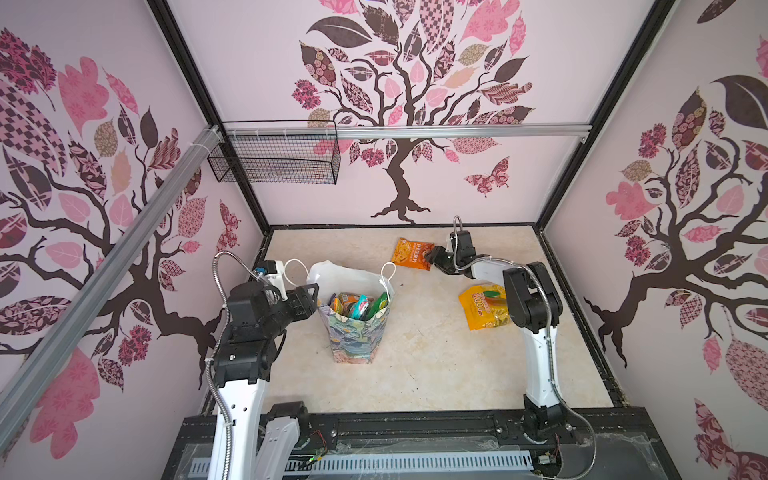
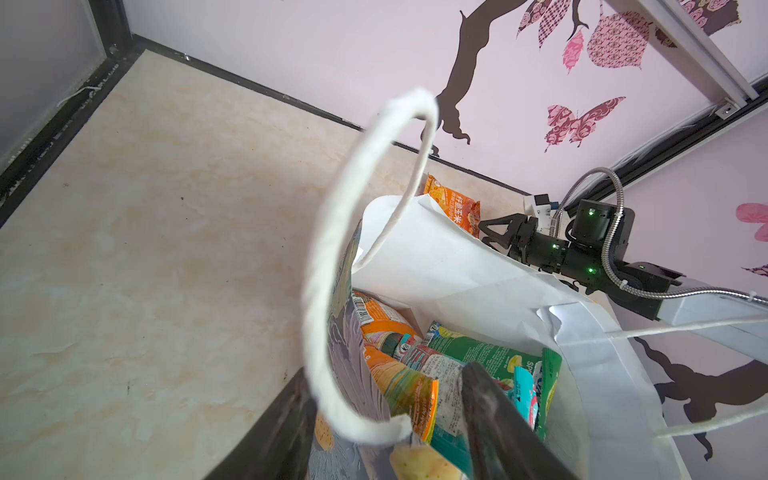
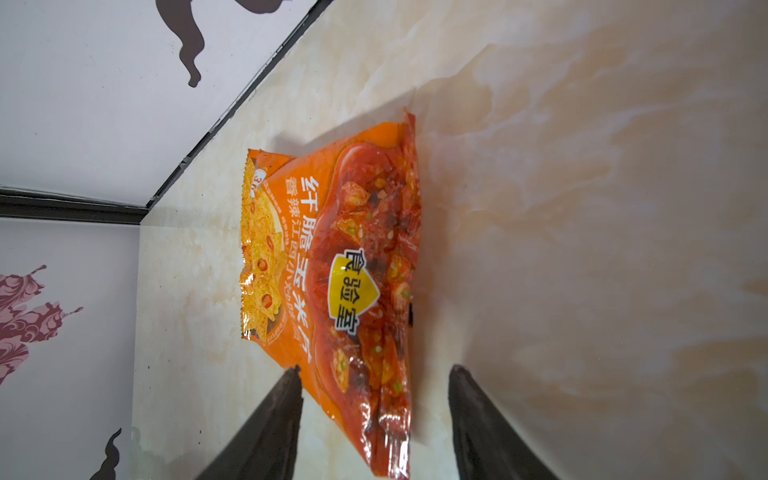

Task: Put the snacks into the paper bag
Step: 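Lower the open right gripper onto the corn-chip packet's edge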

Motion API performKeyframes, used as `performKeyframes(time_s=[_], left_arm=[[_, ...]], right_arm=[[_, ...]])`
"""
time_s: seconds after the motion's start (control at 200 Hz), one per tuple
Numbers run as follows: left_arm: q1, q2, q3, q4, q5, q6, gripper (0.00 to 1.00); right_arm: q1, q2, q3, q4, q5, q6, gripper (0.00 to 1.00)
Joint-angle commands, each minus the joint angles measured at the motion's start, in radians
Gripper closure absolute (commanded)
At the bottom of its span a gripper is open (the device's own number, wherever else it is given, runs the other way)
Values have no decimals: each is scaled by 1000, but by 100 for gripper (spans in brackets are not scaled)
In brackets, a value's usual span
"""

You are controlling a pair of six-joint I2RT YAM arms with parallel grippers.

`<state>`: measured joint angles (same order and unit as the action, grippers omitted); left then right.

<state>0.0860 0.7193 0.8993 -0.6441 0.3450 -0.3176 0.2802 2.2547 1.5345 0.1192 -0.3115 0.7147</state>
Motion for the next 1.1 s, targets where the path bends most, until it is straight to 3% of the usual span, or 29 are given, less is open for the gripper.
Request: performKeyframes(time_s=[0.0, 0.425, 0.615, 0.89, 1.095], left_arm=[[-2, -10, -5, 8, -9, -7, 41], [-3, -8, -5, 6, -5, -6, 41], [-2, -7, -3, 7, -2, -6, 41], [-2, -18, -4, 9, -1, -5, 41], [0, -23, -5, 9, 5, -5, 41]], right_arm=[[1, 46, 40, 3, -11, 30, 43], [7, 101, 92, -23, -28, 52, 50], [8, 123, 124, -43, -32, 58, 61], [10, 112, 107, -39, -17, 57, 87], [9, 85, 65, -5, -14, 63, 100]])
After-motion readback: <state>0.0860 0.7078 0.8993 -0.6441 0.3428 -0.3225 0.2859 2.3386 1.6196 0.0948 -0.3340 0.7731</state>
